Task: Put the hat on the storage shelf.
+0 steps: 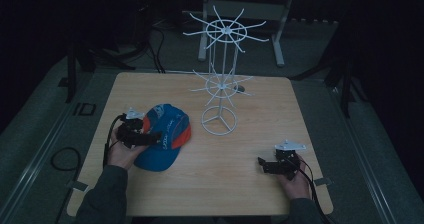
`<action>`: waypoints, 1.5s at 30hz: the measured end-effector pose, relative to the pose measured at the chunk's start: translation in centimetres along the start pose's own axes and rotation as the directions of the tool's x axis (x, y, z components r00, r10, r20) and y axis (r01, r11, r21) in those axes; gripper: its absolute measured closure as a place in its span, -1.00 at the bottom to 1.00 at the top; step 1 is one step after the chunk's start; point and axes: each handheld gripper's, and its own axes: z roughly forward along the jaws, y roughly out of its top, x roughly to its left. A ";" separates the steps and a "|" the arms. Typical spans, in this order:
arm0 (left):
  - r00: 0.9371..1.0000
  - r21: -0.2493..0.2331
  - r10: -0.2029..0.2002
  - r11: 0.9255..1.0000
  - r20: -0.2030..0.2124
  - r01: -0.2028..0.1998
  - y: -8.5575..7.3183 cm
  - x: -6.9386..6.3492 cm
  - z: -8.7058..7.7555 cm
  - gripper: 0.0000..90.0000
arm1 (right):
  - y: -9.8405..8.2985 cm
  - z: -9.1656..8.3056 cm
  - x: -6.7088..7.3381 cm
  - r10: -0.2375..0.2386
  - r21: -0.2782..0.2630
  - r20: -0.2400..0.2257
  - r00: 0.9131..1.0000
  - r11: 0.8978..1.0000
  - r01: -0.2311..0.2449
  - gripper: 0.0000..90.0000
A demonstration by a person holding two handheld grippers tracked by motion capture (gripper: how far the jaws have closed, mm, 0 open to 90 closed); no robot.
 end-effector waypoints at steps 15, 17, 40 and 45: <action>1.000 0.050 0.009 0.999 0.016 -0.009 0.9 -1.0 2.5 -0.64 | 0.0 0.0 0.0 0.000 0.000 0.000 1.000 1.000 0.000 -0.71; 1.000 0.052 0.010 0.999 0.018 -0.011 0.9 -1.0 2.6 -0.64 | 0.0 0.0 0.0 0.000 0.000 0.000 1.000 1.000 0.000 -0.71; 0.992 0.186 0.085 0.980 -0.090 -0.067 0.5 -1.7 4.2 0.64 | 0.0 0.0 0.0 -0.001 0.000 0.000 1.000 1.000 0.001 -0.71; 0.991 0.195 0.097 0.978 -0.092 -0.077 0.4 -1.6 4.0 0.95 | 0.0 0.0 0.0 -0.001 0.000 0.000 1.000 1.000 0.001 -0.71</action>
